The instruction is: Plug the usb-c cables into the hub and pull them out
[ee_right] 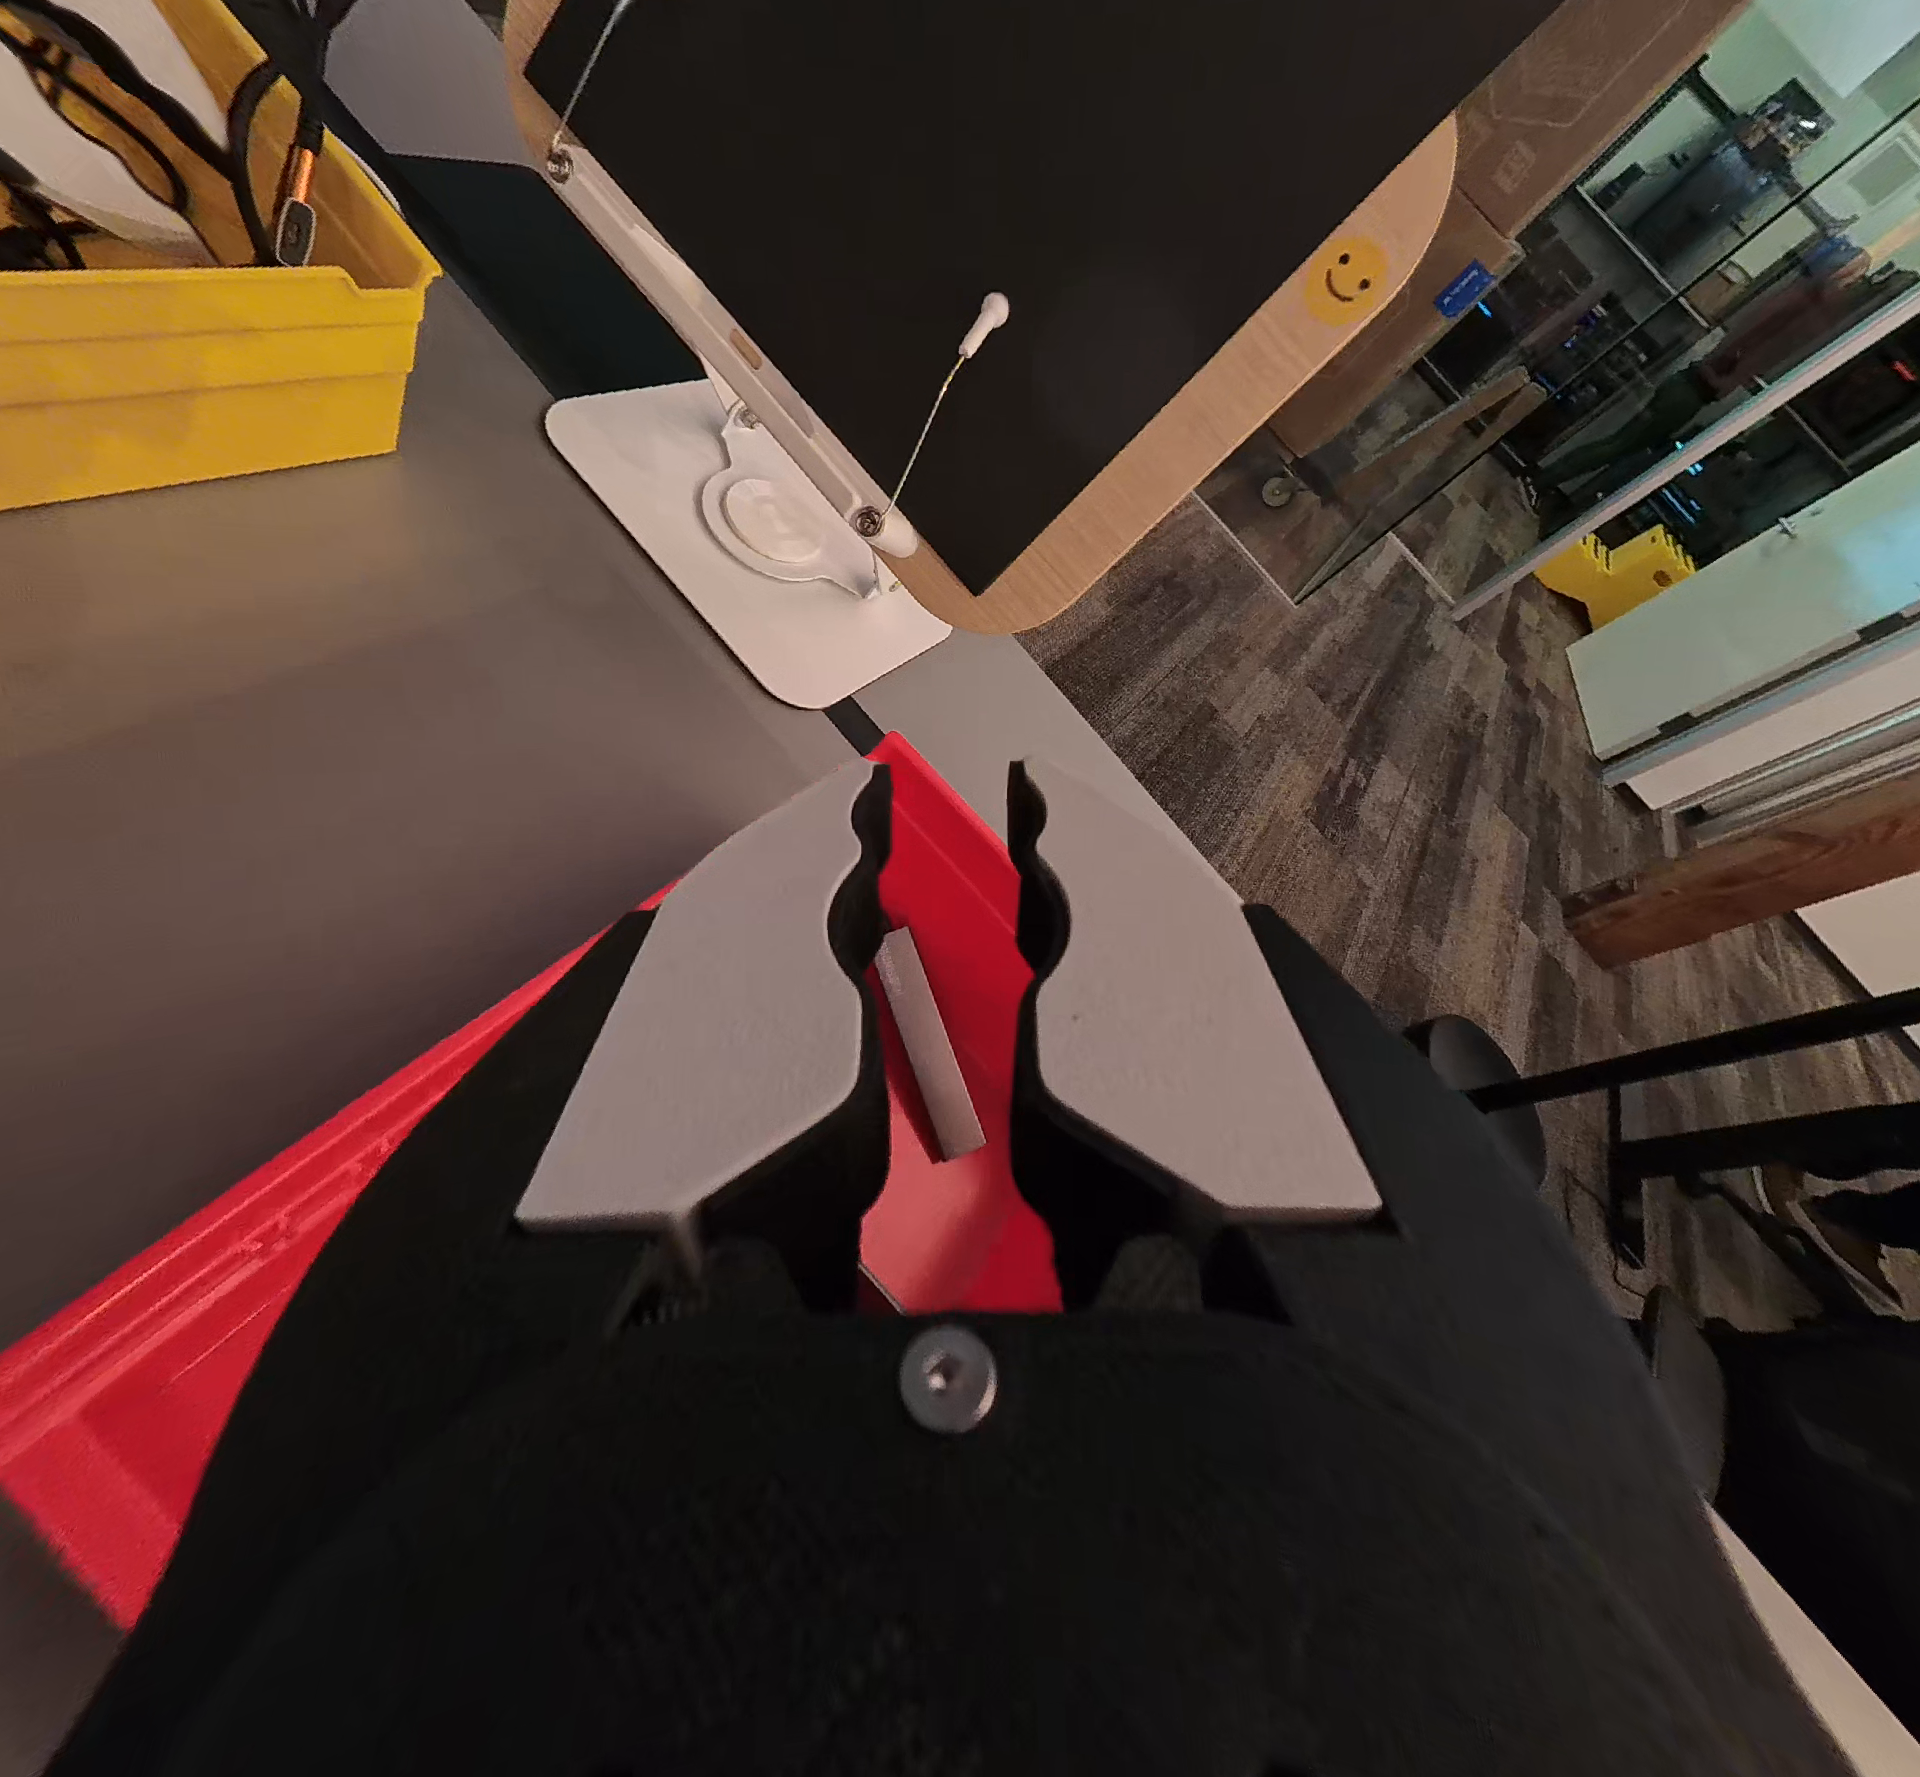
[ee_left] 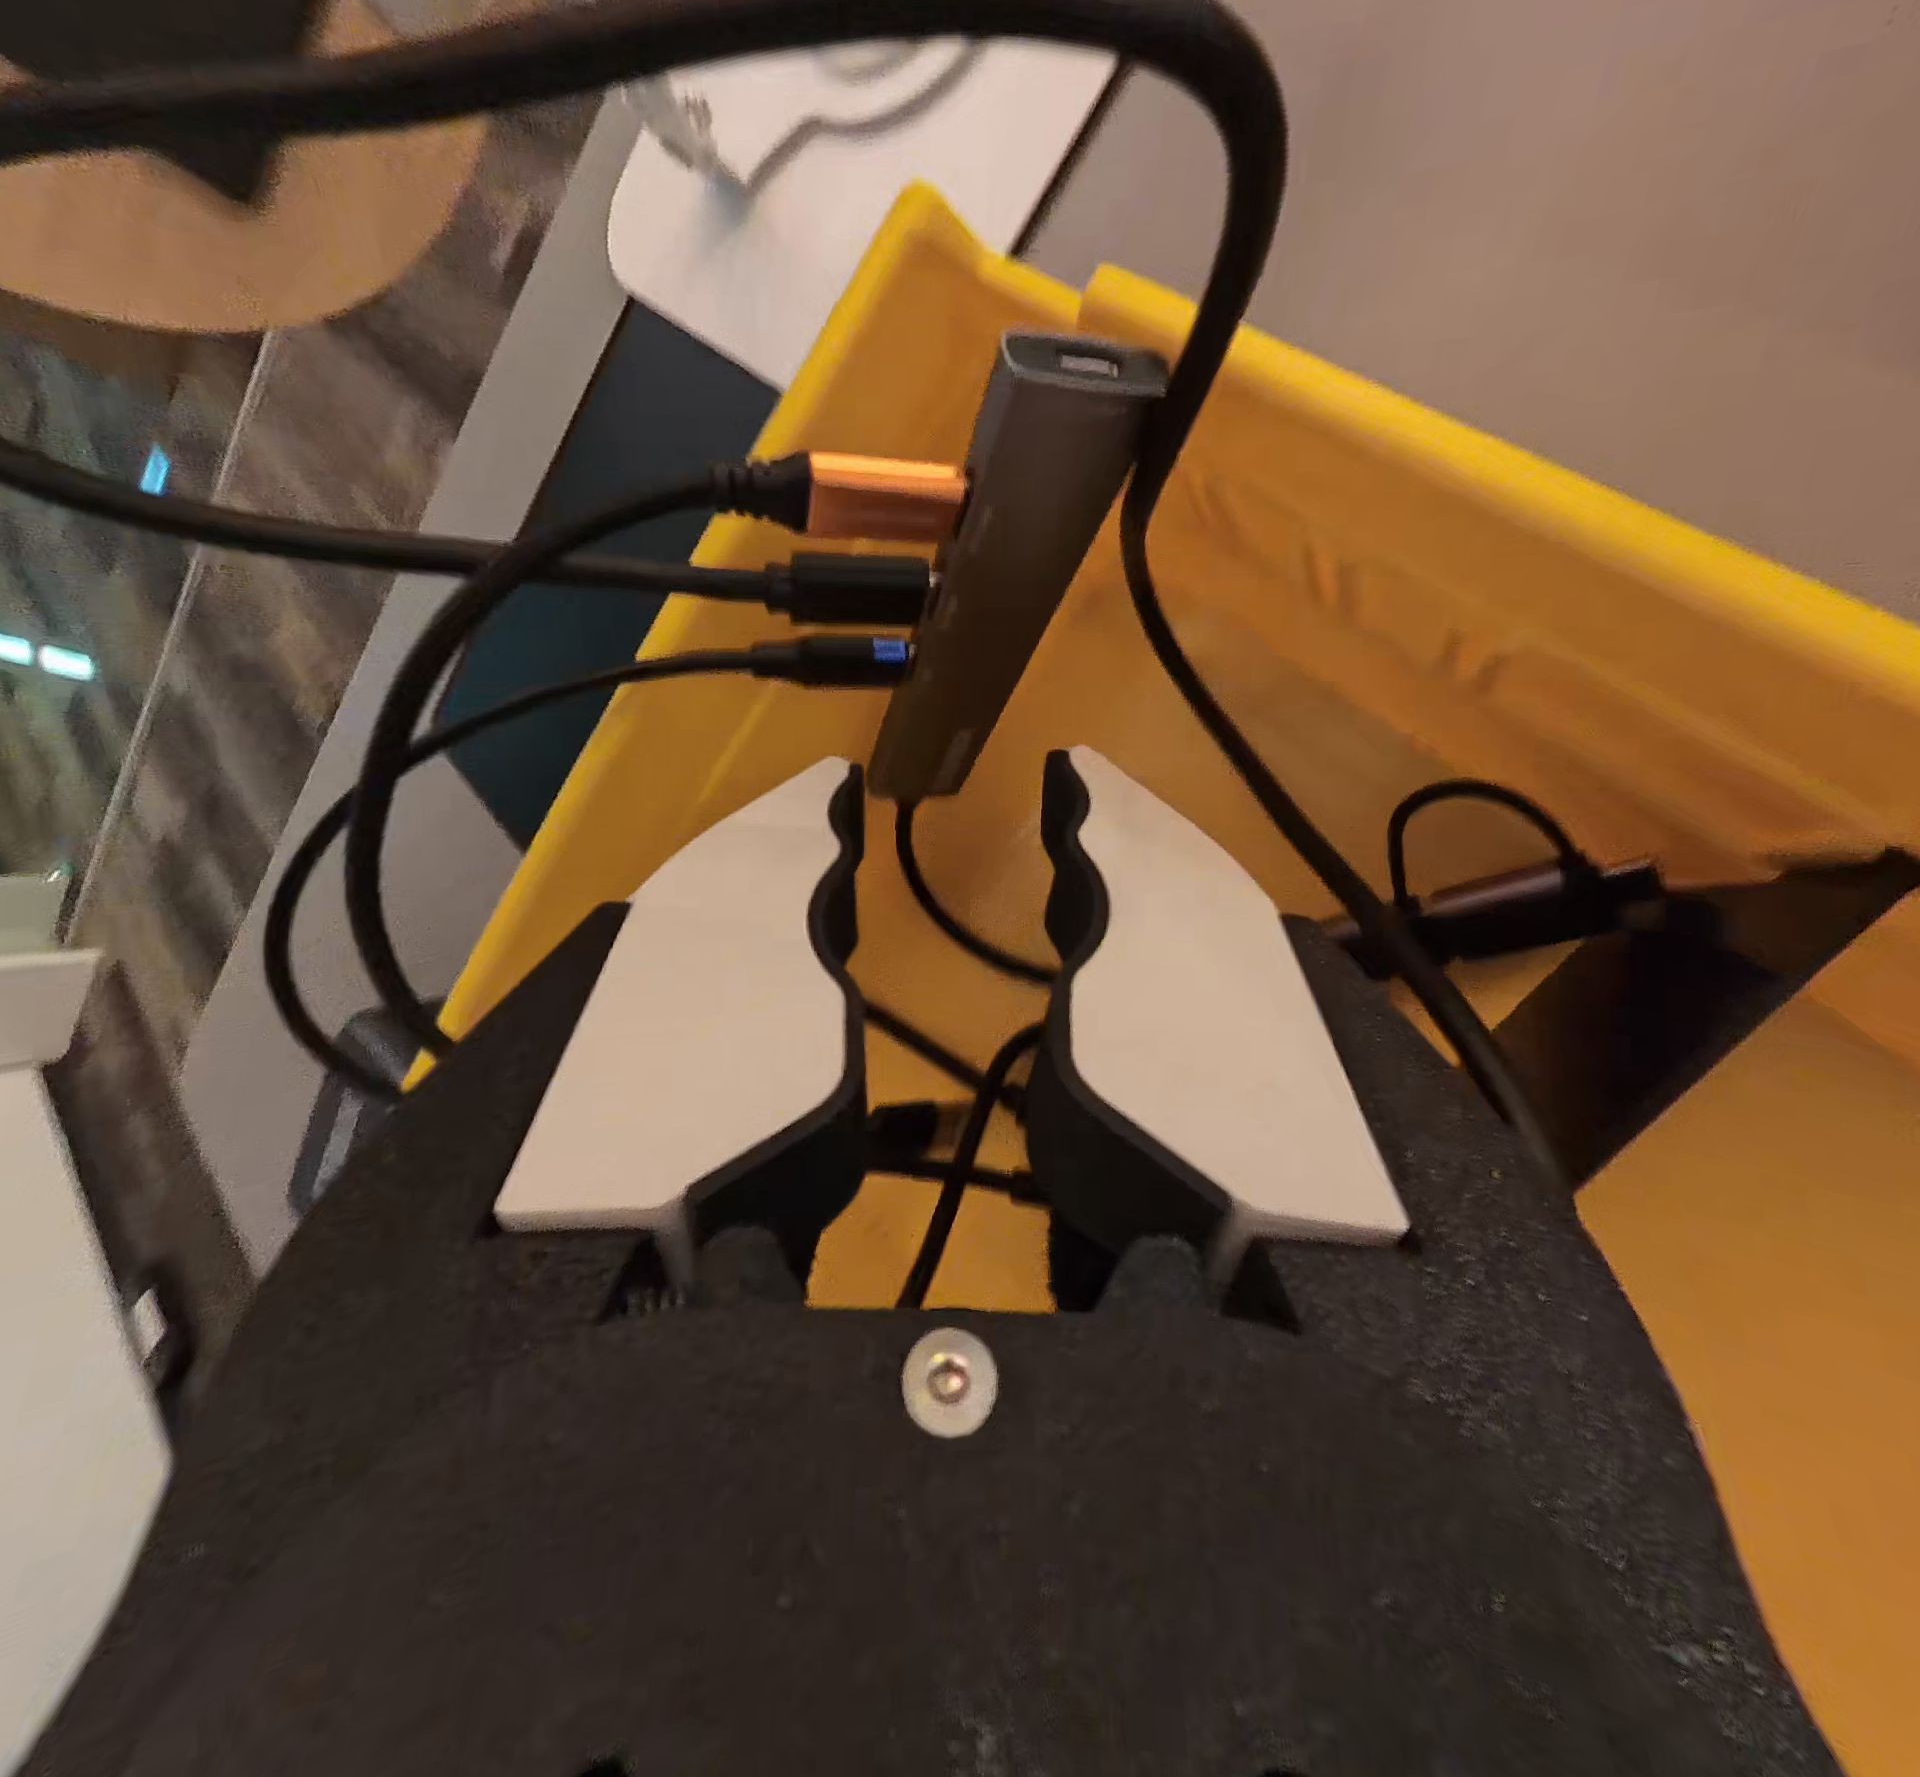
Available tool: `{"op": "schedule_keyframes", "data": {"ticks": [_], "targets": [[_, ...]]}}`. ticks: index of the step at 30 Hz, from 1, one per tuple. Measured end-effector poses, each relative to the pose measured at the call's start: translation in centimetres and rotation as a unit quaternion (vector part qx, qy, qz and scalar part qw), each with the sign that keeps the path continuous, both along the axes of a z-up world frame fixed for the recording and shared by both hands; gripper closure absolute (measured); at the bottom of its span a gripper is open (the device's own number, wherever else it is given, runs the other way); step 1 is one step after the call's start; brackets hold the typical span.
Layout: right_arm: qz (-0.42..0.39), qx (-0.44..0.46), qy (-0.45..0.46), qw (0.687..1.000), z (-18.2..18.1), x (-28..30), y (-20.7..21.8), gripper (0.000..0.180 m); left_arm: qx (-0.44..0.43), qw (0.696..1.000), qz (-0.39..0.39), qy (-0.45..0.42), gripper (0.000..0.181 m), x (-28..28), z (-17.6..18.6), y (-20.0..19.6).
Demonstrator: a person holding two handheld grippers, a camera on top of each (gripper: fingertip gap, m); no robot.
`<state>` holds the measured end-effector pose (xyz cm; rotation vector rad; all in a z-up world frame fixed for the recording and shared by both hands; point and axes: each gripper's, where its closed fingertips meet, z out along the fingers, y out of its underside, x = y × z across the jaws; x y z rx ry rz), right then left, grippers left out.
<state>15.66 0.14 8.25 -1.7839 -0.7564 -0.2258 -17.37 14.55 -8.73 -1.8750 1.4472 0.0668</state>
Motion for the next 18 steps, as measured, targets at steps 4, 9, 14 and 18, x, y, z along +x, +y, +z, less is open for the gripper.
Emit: {"op": "schedule_keyframes", "data": {"ticks": [4, 9, 14, 18], "targets": [[0.020, 0.007, 0.009, 1.000, 0.6, -0.5, -0.3, 0.156, -0.002, 0.999, -0.036, 0.035, 0.148, -0.2, -0.3, 1.1], [0.031, 0.005, 0.008, 0.999, 0.7, -0.5, -0.6, 0.157, -0.046, 0.994, -0.089, 0.053, 0.150, 0.0, -1.4, 1.6], [0.040, -0.004, 0.006, 0.999, 0.3, -0.5, -0.7, 0.157, -0.090, 0.985, -0.143, 0.022, 0.156, 1.1, -2.3, 1.4], [0.044, -0.008, -0.002, 0.999, 0.0, -0.6, -0.6, 0.158, -0.063, 0.984, -0.166, -0.001, 0.158, 1.2, -2.3, 1.6]]}}
